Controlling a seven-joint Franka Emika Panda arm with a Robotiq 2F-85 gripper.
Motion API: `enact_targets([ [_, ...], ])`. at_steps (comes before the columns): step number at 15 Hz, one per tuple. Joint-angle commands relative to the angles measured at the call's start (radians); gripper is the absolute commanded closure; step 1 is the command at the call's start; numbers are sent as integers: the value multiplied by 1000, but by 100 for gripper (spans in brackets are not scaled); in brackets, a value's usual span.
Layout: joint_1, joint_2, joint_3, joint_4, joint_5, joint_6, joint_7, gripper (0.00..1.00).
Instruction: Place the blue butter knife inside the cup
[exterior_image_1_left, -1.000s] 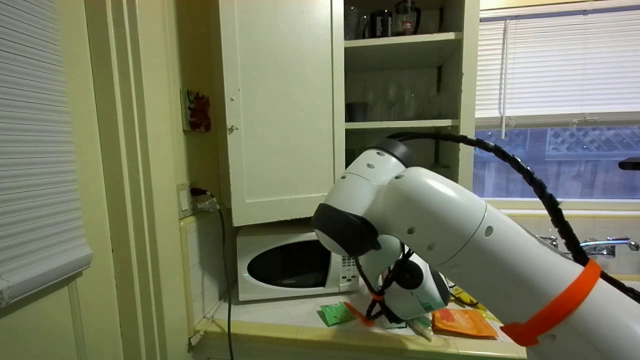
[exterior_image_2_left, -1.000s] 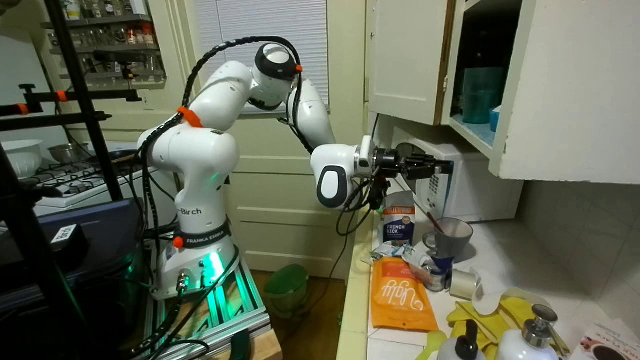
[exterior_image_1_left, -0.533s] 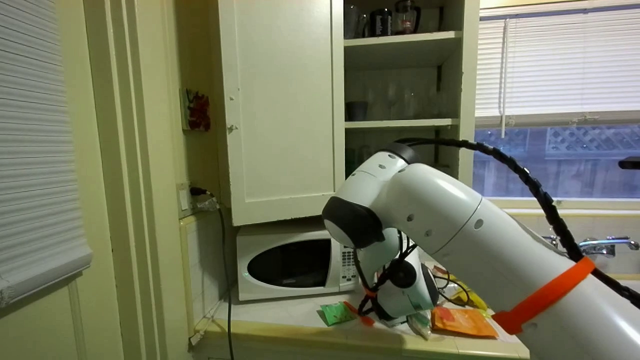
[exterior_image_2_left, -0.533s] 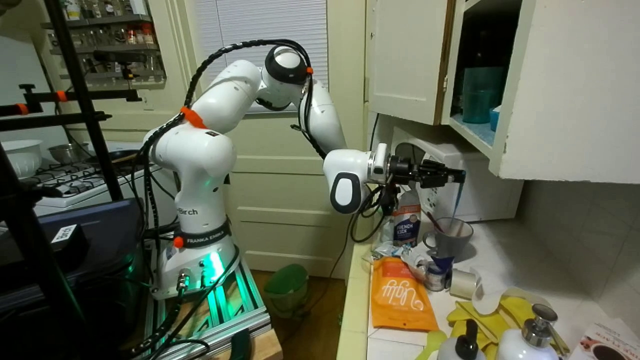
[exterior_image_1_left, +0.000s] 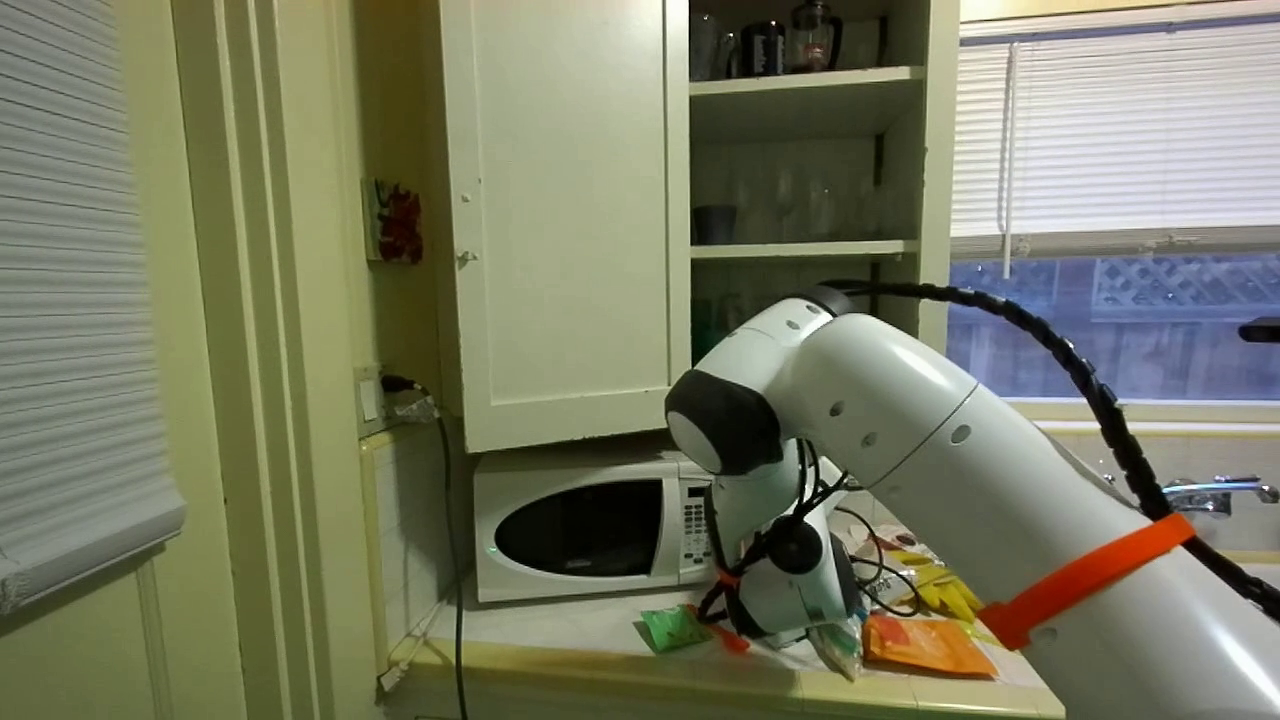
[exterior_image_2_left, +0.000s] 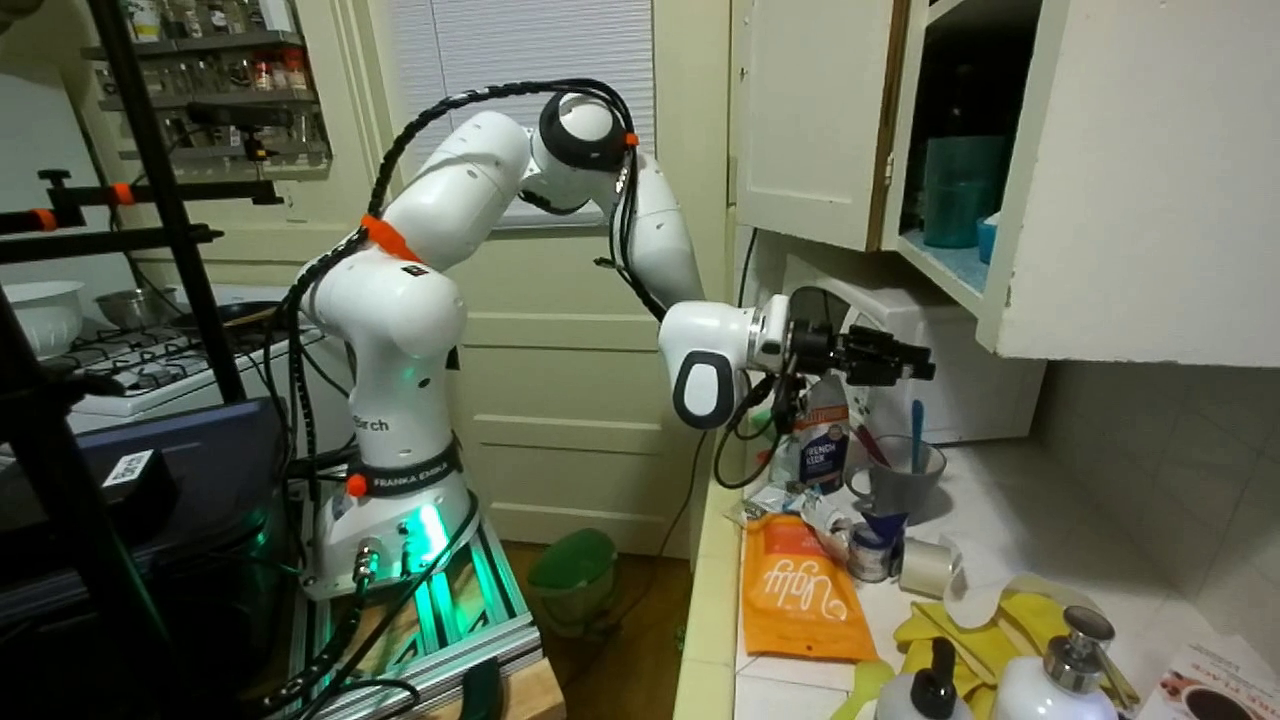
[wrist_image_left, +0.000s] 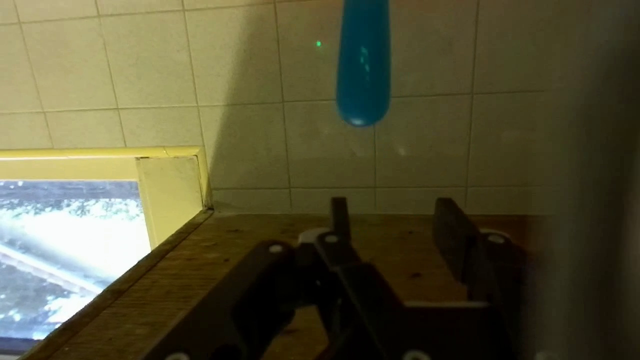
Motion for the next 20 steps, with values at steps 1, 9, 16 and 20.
enact_targets([
  [1,24,-91,-10,-89,-41,-2,25,20],
  [9,132,-496,-171,-428,-397,-37,197,0],
  [16,118,-829,-328,-476,-951,-117,144,0],
  [20,117,-806,-334,-442,-1005,-104,187,0],
])
